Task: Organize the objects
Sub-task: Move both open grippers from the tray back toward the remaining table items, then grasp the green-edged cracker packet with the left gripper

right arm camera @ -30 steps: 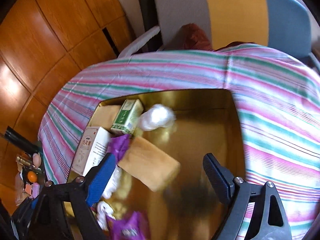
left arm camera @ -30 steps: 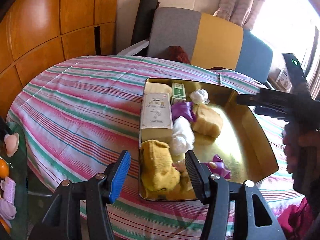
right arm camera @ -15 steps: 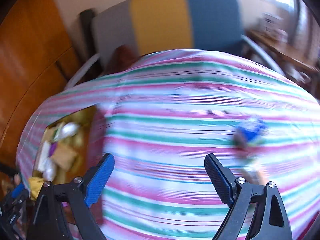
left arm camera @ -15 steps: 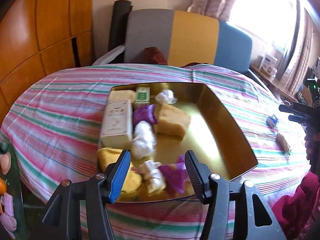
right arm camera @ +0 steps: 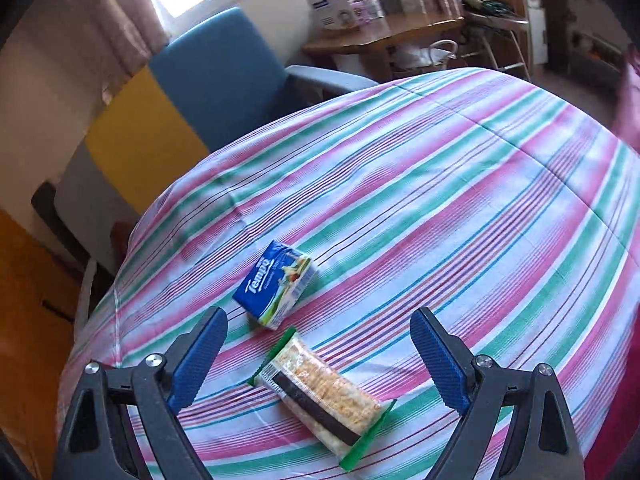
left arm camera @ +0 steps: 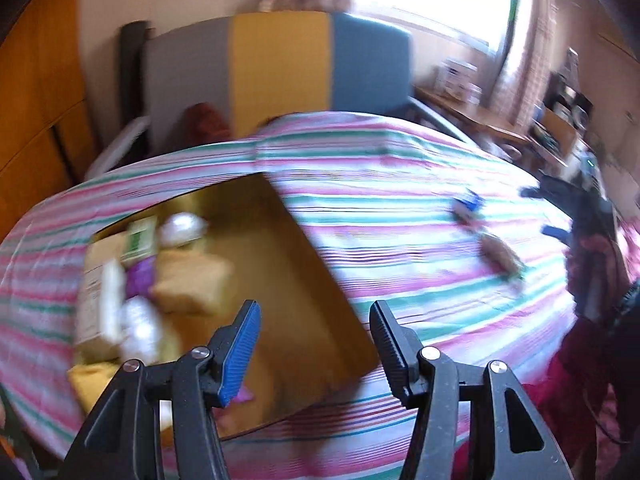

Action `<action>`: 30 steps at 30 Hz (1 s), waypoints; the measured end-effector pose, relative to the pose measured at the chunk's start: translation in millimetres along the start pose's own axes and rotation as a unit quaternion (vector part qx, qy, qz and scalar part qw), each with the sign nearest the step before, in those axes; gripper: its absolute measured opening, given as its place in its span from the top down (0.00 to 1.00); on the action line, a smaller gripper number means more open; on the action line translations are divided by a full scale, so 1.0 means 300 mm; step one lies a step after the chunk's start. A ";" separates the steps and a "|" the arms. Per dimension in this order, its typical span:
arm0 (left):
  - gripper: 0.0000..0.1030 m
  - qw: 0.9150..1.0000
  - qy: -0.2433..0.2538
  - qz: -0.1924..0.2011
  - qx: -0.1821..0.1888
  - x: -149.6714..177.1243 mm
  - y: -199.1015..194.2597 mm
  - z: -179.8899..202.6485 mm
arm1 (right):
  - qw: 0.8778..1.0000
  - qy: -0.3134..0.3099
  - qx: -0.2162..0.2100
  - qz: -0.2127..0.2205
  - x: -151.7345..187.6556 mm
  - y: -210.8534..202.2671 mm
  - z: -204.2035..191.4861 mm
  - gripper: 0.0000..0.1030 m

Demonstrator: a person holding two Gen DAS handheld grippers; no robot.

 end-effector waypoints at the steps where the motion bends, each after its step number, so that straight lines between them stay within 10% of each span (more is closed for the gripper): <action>1: 0.44 1.000 0.008 -0.004 0.012 -0.022 0.019 0.033 | 1.000 0.007 -0.007 -0.002 -0.003 -0.003 0.005 0.09; 15: 0.45 0.972 0.036 -0.104 0.207 -0.261 0.422 0.501 | 0.991 0.113 -0.069 0.036 -0.058 -0.093 0.116 0.09; 30: 0.32 0.977 0.018 -0.143 0.157 -0.427 0.742 0.752 | 0.976 0.170 -0.110 0.076 -0.088 -0.156 0.177 0.06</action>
Point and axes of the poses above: each gripper's, at about its wrist camera, not at the fingertips, and y roughly the way its jaws point, z to its right, x to its underside, the point moved 1 cm from there along y, roughly the way its jaws point, and after that the axes turned 15 degrees about y, right-handed, at the moved point
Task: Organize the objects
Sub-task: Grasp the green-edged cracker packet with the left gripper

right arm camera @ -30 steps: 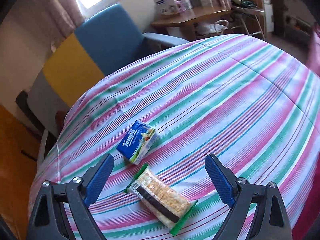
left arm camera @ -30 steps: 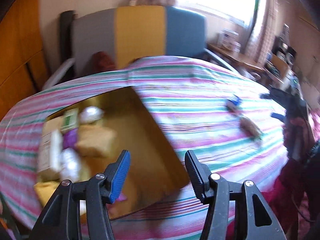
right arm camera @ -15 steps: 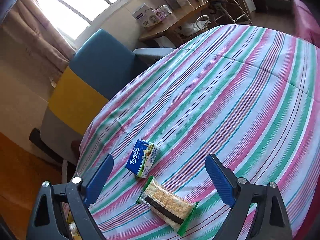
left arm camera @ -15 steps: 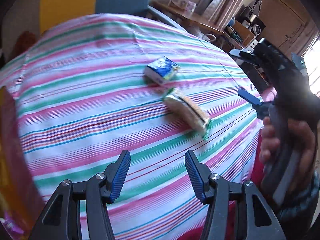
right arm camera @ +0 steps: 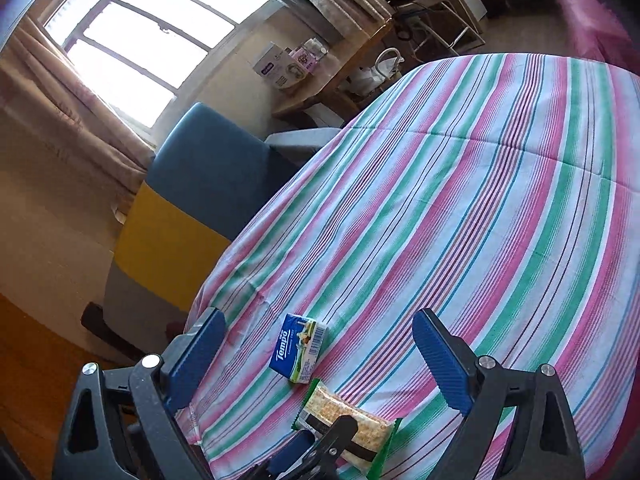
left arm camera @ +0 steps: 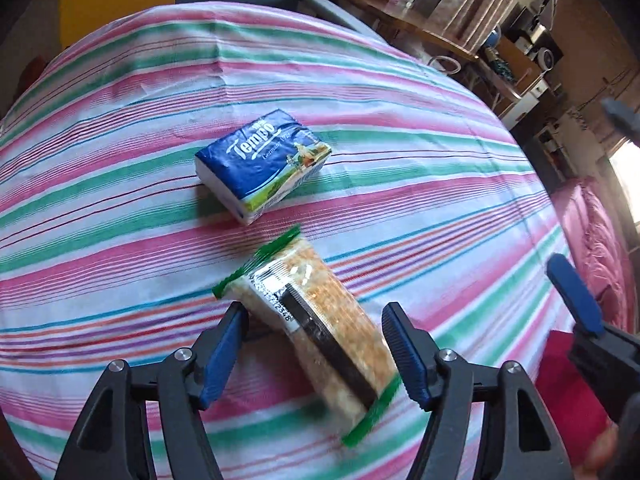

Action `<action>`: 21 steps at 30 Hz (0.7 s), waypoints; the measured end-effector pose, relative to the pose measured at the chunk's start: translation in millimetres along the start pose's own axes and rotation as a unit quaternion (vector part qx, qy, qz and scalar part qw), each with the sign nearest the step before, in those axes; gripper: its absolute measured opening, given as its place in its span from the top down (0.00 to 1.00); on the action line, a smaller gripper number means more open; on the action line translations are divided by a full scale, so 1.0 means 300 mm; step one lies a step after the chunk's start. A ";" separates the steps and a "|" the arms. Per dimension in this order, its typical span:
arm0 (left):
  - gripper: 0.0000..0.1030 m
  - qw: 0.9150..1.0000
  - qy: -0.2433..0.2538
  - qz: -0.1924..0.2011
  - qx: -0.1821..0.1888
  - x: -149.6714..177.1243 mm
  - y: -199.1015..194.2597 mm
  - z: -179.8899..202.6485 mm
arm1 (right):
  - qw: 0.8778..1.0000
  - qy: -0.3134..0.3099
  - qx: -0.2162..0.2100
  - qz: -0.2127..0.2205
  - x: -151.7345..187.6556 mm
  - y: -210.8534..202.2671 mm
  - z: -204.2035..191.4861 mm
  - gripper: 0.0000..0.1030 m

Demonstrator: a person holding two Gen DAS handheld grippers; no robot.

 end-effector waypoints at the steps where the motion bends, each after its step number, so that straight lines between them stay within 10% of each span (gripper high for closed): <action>1: 0.33 1.000 0.003 0.002 -0.005 -0.002 0.008 0.001 | 1.000 0.005 -0.001 -0.004 -0.001 0.004 0.004 0.06; 6: 0.64 0.999 0.046 0.008 0.006 0.062 -0.035 -0.024 | 1.000 -0.013 0.003 -0.025 0.019 0.032 -0.015 0.07; 21: 0.66 0.991 0.110 0.064 -0.051 0.557 -0.320 -0.195 | 0.978 -0.112 0.082 -0.154 0.188 0.214 -0.070 0.13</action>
Point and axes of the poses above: each gripper's, at about its wrist camera, not at the fingertips, and y roughly the way its jaws point, z to its right, x to its underside, the point moved 1 cm from there along y, roughly the way its jaws point, and after that the axes turned 15 degrees about y, right-handed, at the moved point
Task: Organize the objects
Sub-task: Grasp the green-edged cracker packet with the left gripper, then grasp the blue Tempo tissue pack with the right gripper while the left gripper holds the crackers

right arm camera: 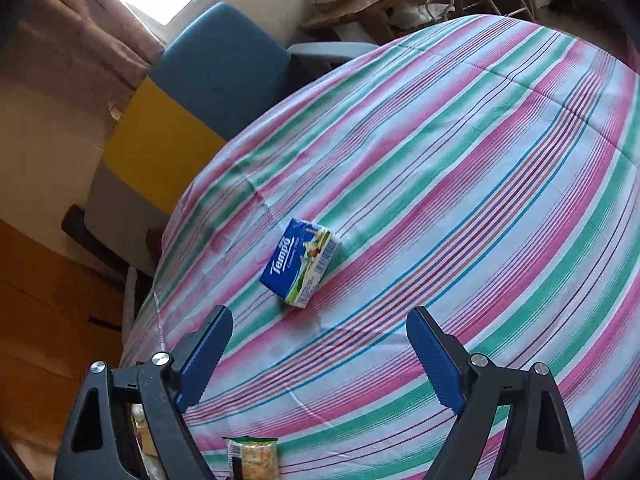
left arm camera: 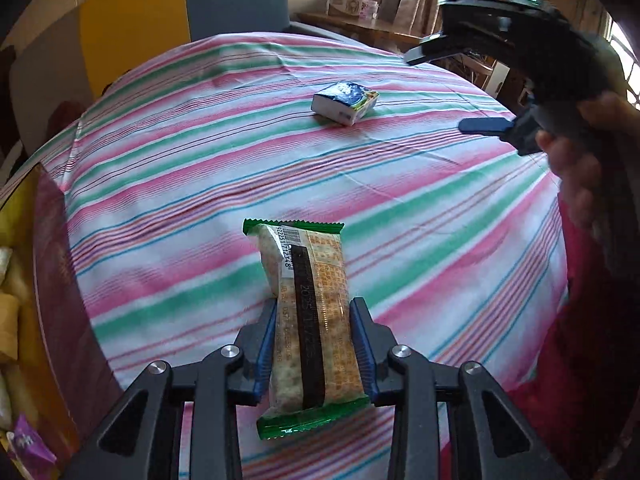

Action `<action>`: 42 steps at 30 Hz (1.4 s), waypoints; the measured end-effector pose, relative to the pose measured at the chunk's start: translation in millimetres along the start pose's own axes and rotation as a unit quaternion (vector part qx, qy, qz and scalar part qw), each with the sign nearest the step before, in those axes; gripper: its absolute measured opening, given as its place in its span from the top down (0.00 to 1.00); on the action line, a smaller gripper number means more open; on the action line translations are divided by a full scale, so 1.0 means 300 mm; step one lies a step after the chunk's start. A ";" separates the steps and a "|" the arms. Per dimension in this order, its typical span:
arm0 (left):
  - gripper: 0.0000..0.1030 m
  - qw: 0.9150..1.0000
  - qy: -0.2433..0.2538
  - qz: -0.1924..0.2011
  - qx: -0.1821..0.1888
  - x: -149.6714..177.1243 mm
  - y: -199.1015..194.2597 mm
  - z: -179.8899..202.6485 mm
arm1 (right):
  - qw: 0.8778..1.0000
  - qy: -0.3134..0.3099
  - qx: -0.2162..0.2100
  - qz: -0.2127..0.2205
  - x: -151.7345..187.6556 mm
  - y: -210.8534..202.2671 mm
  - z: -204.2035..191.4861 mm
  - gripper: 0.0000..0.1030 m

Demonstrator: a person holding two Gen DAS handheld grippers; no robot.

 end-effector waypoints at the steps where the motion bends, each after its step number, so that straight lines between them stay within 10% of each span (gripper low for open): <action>1: 0.66 1.000 -0.002 0.004 0.002 0.008 -0.004 0.000 | 1.000 -0.005 0.009 -0.007 0.008 0.013 -0.004 0.13; 18: 0.65 0.998 -0.035 0.031 0.045 0.035 0.009 -0.037 | 0.993 0.015 0.121 0.008 -0.099 0.382 -0.190 0.11; 22: 0.65 0.997 -0.042 0.034 0.052 0.036 0.013 -0.049 | 0.982 -0.104 0.158 -0.006 -0.050 0.426 -0.266 0.46; 33: 0.66 0.999 -0.024 0.036 0.029 0.034 0.001 -0.034 | 0.927 -0.333 0.148 -0.092 0.258 0.340 -0.295 0.47; 42: 0.67 0.998 -0.009 0.061 0.006 0.053 -0.131 -0.006 | 0.921 -0.348 0.153 -0.083 0.268 0.353 -0.233 0.47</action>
Point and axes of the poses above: each gripper's, at about its wrist camera, not at the fingertips, and y roughly the way its jaws point, z to its right, x to its underside, the point moved 1 cm from there along y, roughly the way its jaws point, and after that the axes turned 15 degrees about y, right-handed, at the moved point
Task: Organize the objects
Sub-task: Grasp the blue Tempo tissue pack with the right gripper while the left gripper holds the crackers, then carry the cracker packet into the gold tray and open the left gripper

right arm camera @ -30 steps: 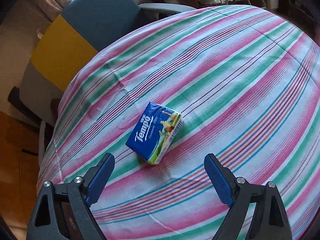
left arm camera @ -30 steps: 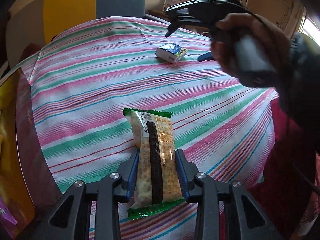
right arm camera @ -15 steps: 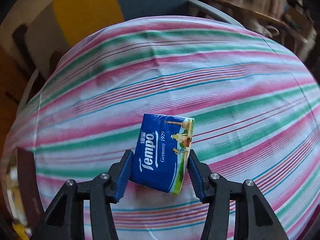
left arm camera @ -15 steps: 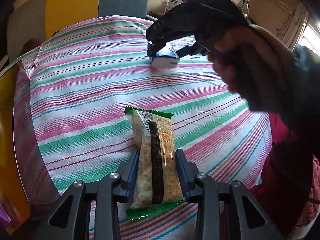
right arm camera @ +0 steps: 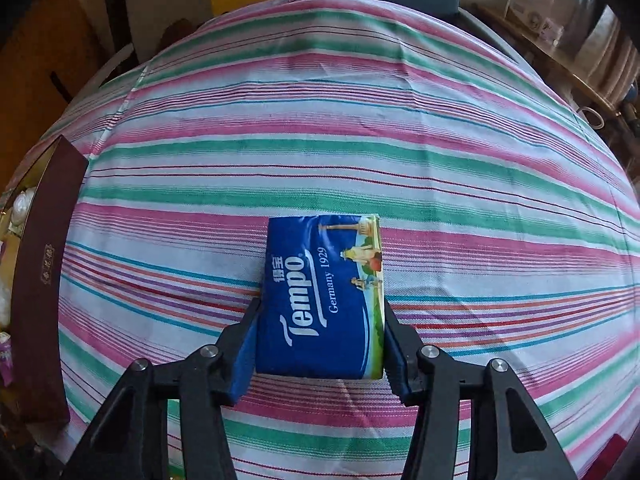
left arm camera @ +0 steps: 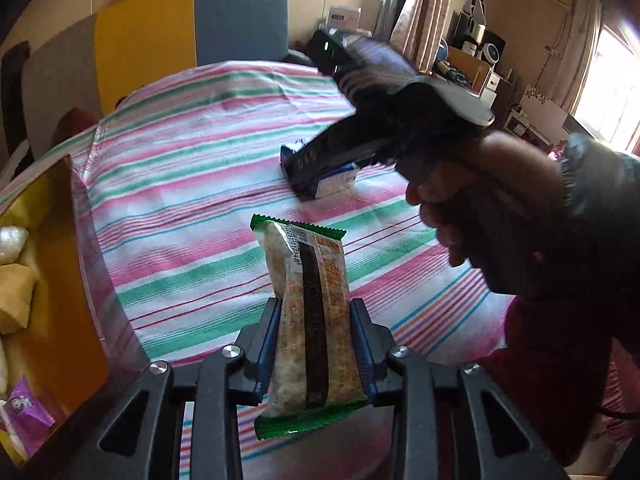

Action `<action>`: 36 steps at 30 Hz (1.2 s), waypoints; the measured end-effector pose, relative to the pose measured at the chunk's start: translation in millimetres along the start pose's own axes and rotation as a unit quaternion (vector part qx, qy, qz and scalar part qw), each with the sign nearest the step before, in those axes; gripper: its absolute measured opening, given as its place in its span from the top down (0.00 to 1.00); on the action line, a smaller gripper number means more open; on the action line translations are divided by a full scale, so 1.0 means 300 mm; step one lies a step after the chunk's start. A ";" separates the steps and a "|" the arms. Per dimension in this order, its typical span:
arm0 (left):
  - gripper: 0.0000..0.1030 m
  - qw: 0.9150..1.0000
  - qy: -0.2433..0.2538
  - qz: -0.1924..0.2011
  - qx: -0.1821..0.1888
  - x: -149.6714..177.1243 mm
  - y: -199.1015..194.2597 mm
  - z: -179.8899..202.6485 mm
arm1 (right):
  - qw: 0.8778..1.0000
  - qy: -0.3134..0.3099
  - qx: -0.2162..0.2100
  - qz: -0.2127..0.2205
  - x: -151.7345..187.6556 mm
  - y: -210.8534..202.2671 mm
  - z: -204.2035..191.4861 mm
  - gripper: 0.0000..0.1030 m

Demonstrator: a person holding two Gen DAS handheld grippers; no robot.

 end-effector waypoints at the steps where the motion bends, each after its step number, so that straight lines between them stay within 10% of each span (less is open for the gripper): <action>1: 0.67 1.000 0.001 0.006 -0.003 -0.005 -0.018 0.001 | 1.000 -0.003 0.002 0.002 0.000 0.002 -0.002 0.47; 19: 0.67 0.990 -0.081 0.058 -0.096 0.048 -0.305 -0.174 | 0.999 -0.037 0.010 0.023 0.041 0.003 -0.029 0.48; 36: 0.67 0.982 -0.157 0.054 -0.088 0.176 -0.353 -0.316 | 0.998 -0.062 0.014 0.027 0.058 -0.005 -0.039 0.48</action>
Point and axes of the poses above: each gripper's, at about its wrist camera, not at the fingertips, and y roughly the way its jaws point, z to its right, x to its underside, the point moved 1 cm from there along y, roughly the way its jaws point, and after that the axes turned 15 degrees about y, right-handed, at the moved point
